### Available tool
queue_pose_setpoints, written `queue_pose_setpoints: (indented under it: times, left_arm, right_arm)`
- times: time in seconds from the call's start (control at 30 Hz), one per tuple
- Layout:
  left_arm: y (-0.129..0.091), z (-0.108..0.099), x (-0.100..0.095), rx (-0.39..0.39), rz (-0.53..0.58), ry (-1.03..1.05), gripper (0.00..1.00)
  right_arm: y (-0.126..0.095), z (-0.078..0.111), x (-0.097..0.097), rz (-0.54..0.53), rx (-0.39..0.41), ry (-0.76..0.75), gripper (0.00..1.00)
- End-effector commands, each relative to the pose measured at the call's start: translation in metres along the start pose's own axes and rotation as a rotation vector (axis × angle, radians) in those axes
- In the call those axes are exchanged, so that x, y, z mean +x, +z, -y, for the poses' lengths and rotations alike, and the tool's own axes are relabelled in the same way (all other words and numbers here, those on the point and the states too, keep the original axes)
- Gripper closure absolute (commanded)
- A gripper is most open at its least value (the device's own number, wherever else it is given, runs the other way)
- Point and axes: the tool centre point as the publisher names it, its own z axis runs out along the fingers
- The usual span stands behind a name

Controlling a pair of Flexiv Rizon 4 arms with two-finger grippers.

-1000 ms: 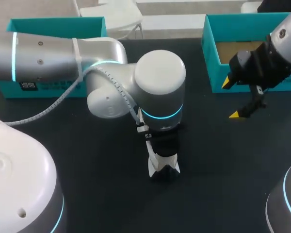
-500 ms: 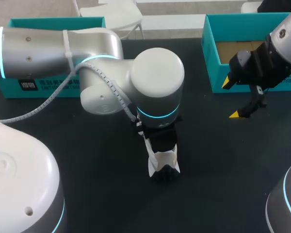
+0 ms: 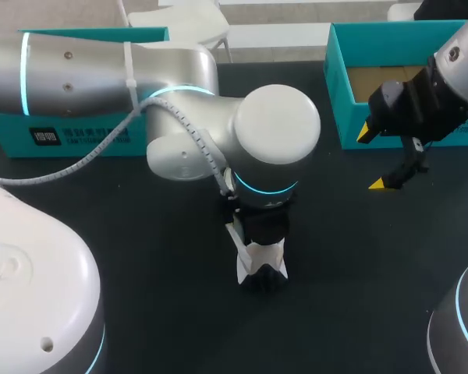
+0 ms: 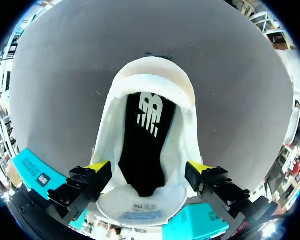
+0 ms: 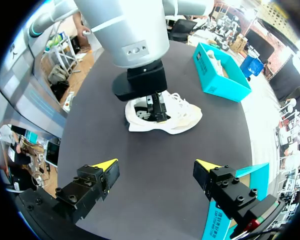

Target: Take the shoe out of the shoebox, open the shoe tongue, remove and reinsert the insole, then place the shoe into the shoebox

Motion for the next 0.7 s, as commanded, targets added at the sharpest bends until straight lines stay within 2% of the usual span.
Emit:
queue_pose_setpoints:
  times: [0.03,0.47,0.7]
  left_arm:
    - [0.0,-0.002,0.001,0.008,0.0,0.0,0.0]
    - [-0.021,-0.018,-0.005,0.047,0.059,-0.035,0.0]
    - [-0.023,-0.039,-0.003,0.051,0.057,-0.081,0.0]
  right_arm:
    - [0.002,0.0,0.0,0.0,0.002,0.0,0.0]
    - [0.002,0.0,0.0,0.0,0.002,0.0,0.0]
    - [0.002,0.0,0.0,0.0,0.002,0.0,0.0]
